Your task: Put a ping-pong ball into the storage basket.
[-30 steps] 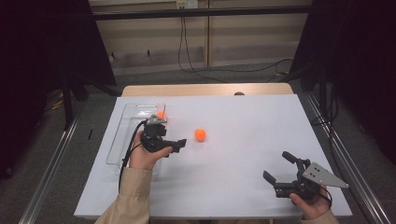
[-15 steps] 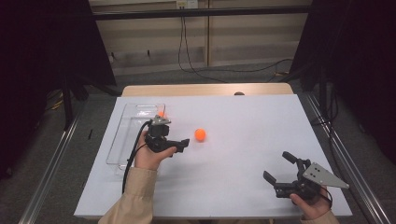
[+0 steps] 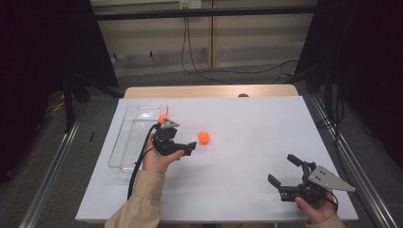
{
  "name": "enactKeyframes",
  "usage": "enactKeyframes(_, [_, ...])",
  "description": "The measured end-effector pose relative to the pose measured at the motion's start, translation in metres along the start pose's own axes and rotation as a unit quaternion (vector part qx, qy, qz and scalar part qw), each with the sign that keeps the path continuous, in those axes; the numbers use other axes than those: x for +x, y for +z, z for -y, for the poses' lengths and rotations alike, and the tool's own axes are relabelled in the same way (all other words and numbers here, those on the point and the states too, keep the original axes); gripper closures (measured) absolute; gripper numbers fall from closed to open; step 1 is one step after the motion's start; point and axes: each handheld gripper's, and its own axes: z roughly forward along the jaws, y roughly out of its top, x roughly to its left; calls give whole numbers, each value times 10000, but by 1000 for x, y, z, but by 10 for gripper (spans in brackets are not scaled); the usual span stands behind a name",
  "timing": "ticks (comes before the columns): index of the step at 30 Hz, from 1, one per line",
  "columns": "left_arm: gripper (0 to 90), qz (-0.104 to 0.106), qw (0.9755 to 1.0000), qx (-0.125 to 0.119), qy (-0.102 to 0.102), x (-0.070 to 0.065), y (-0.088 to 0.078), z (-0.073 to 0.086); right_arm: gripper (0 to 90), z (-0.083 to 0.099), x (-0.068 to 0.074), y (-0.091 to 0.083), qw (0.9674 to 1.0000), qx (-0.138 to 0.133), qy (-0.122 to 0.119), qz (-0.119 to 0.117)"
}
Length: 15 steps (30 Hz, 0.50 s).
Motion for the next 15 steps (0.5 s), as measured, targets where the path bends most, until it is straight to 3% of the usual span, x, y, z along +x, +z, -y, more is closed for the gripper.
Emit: enactKeyframes(15, [84,-47,10000,-33,79,-6,14,1,12,0,-1,0,10000,37,-4,27])
